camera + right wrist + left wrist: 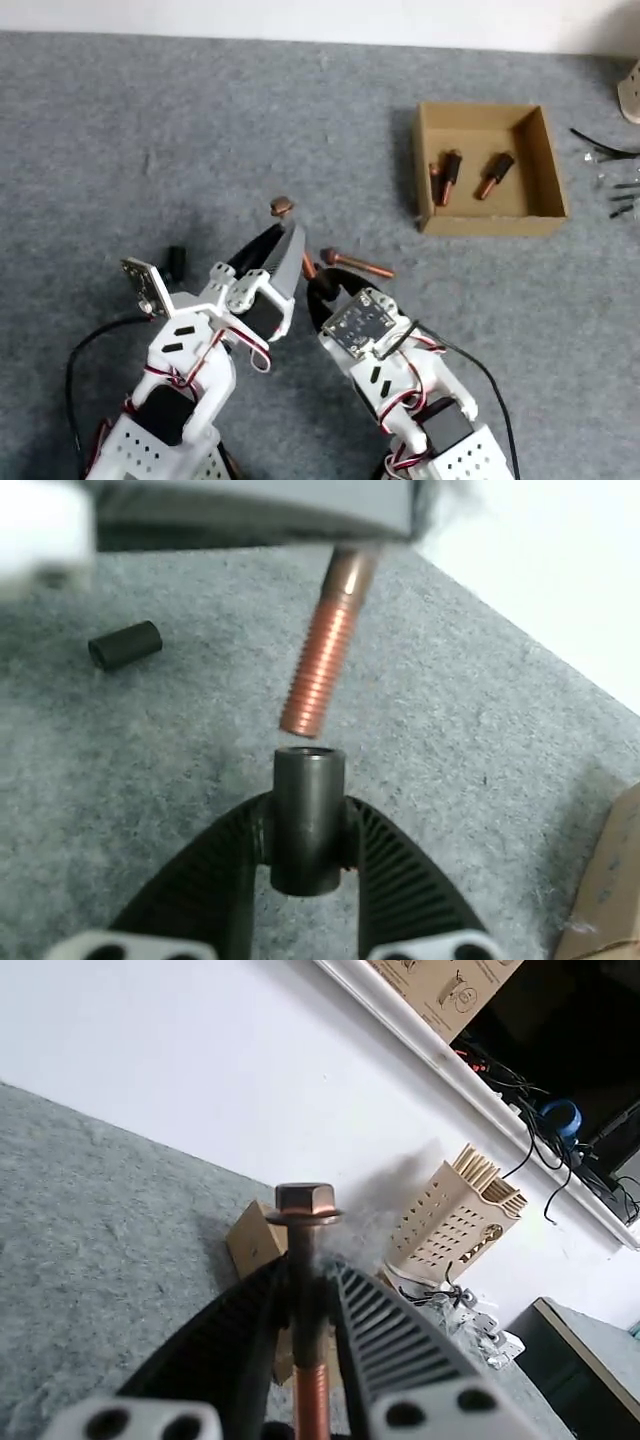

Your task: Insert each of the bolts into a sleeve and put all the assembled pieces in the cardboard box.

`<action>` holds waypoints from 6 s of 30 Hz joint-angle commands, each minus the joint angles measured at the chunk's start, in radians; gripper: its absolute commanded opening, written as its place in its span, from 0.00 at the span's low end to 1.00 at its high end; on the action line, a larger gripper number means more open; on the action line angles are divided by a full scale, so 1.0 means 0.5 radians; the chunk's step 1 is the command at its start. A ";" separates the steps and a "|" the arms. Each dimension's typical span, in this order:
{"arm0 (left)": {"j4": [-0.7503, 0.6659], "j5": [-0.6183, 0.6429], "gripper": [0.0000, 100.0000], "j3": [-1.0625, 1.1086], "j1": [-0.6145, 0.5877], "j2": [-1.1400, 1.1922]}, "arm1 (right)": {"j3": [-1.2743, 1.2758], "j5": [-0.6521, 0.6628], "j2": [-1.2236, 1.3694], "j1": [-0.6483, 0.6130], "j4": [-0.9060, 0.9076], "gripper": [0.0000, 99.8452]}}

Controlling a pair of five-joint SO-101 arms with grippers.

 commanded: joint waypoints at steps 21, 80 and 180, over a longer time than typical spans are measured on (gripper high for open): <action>-0.365 -0.003 0.01 0.038 -0.143 -0.014 | -0.044 -0.135 -0.023 -0.100 -0.330 0.00; 0.003 -0.031 0.37 0.038 -0.311 -0.032 | 0.063 -0.138 -0.020 0.204 -0.609 0.00; 0.574 -1.685 0.01 0.038 -0.548 -0.017 | -3.392 0.255 4.721 0.394 1.269 0.20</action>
